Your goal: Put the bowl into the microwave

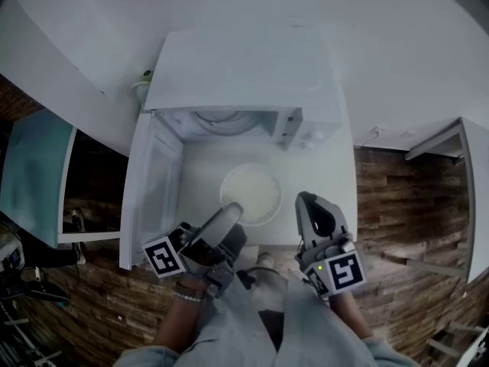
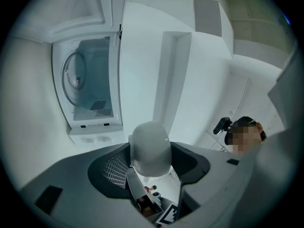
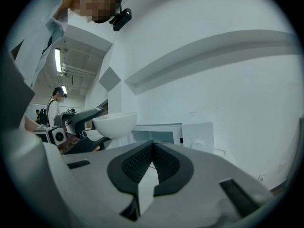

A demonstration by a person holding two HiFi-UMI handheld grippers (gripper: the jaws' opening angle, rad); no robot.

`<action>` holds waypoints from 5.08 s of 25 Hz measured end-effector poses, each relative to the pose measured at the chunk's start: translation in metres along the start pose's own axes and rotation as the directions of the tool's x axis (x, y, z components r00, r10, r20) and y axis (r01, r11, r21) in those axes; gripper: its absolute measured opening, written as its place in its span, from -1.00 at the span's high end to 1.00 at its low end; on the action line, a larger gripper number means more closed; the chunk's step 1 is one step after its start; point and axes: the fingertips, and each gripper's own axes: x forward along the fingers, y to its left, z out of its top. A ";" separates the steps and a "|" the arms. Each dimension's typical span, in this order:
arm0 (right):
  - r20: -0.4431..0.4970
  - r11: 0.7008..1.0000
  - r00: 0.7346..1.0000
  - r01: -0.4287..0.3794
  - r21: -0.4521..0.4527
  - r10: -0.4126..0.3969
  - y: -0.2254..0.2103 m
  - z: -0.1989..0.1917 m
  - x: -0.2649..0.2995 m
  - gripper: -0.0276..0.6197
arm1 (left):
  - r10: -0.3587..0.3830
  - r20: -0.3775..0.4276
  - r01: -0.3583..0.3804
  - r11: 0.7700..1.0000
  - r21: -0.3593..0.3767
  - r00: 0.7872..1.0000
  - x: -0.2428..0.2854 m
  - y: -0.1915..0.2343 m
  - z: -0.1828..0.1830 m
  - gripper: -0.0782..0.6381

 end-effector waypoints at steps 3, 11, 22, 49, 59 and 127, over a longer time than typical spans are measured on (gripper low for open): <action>-0.007 1.000 1.000 -0.014 -0.023 0.014 -0.001 0.001 0.015 0.91 | 0.010 0.007 -0.010 1.000 -0.012 1.000 0.004 0.011 0.012 0.08; -0.010 1.000 1.000 -0.011 -0.028 0.011 -0.005 0.002 0.050 0.91 | 0.038 0.026 -0.037 0.999 -0.028 0.999 0.014 0.043 0.043 0.08; -0.084 0.998 0.995 -0.052 -0.023 0.050 -0.007 -0.015 0.094 0.77 | 0.100 0.063 -0.096 0.994 -0.056 0.993 0.024 0.090 0.082 0.08; -0.251 0.990 0.957 -0.137 0.043 0.143 0.021 -0.078 0.182 0.03 | 0.156 0.058 -0.145 0.976 -0.160 0.986 0.030 0.172 0.113 0.08; -0.313 0.989 0.938 -0.140 0.056 0.150 0.015 -0.100 0.204 0.00 | 0.202 0.074 -0.185 0.965 -0.188 0.977 0.030 0.202 0.121 0.08; -0.438 0.998 0.897 -0.064 -0.013 0.052 -0.011 -0.132 0.281 0.12 | 0.321 0.008 -0.318 0.939 -0.129 0.947 0.029 0.233 0.125 0.01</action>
